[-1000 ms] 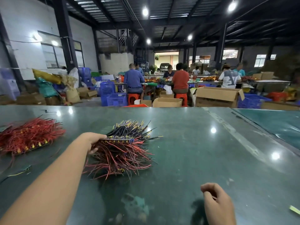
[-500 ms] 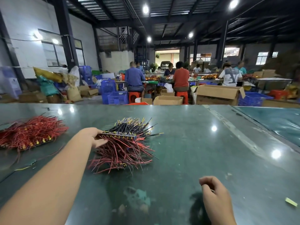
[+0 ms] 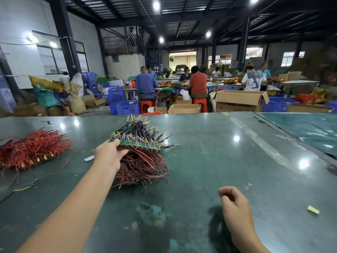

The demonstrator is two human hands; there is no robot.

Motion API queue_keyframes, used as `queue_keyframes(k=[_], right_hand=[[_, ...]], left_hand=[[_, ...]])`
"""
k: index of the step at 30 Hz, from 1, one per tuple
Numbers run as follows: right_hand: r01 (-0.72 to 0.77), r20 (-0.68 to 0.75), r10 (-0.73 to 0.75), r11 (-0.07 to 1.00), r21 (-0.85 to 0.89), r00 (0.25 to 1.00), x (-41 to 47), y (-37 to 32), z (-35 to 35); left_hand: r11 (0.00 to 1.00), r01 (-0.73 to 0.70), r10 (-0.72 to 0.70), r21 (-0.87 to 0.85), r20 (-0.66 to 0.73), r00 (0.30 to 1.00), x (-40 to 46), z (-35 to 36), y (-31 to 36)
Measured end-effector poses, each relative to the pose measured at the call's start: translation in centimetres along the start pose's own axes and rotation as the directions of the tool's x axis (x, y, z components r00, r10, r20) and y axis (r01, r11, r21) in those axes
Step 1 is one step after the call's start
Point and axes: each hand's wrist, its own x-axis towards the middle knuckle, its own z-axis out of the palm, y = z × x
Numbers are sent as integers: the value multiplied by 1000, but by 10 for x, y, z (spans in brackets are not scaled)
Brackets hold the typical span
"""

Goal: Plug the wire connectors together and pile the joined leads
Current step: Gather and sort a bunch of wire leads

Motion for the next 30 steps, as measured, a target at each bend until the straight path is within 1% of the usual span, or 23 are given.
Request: queue_keyframes(k=[5, 7, 9, 11, 13, 16, 17, 19, 21, 23, 26, 30], right_hand=[[17, 1, -17, 993, 113, 1000, -4, -20, -5], [26, 55, -34, 990, 139, 998, -3, -33, -7], [14, 149, -41, 985, 174, 988, 0, -44, -7], [-37, 247, -18, 975, 218, 969, 4, -51, -8], [-122, 339, 16, 948, 293, 941, 7, -52, -8], [-291, 468, 63, 853, 433, 882, 8, -46, -4], [-338, 513, 70, 827, 450, 855, 7, -44, -3], [-376, 598, 50, 818, 436, 800, 4, -42, -1], [-414, 647, 41, 799, 436, 761, 3, -42, -2], [-456, 661, 40, 754, 472, 749, 4, -39, -4], [-492, 636, 39, 670, 555, 770, 6, -30, -6], [-463, 592, 9, 633, 621, 806, 0, -24, 3]], left_hand=[[985, -63, 86, -162, 139, 987, -39, -14, -23], [975, -72, 114, -213, 196, 974, -52, -15, -33], [966, -52, 113, -253, 235, 965, -65, -14, -44], [962, -23, 97, -271, 263, 960, -79, -15, -58], [956, 34, 57, -290, 299, 952, -91, -20, -72], [944, 156, -41, -291, 366, 930, -100, -28, -89], [941, 185, -63, -282, 393, 917, -101, -30, -93], [940, 233, -100, -249, 453, 886, -107, -31, -100], [941, 261, -133, -214, 476, 869, -112, -30, -108], [949, 262, -143, -177, 498, 855, -115, -29, -113], [954, 273, -168, -128, 524, 835, -116, -27, -118], [913, 381, -262, -144, 510, 819, -119, -25, -125]])
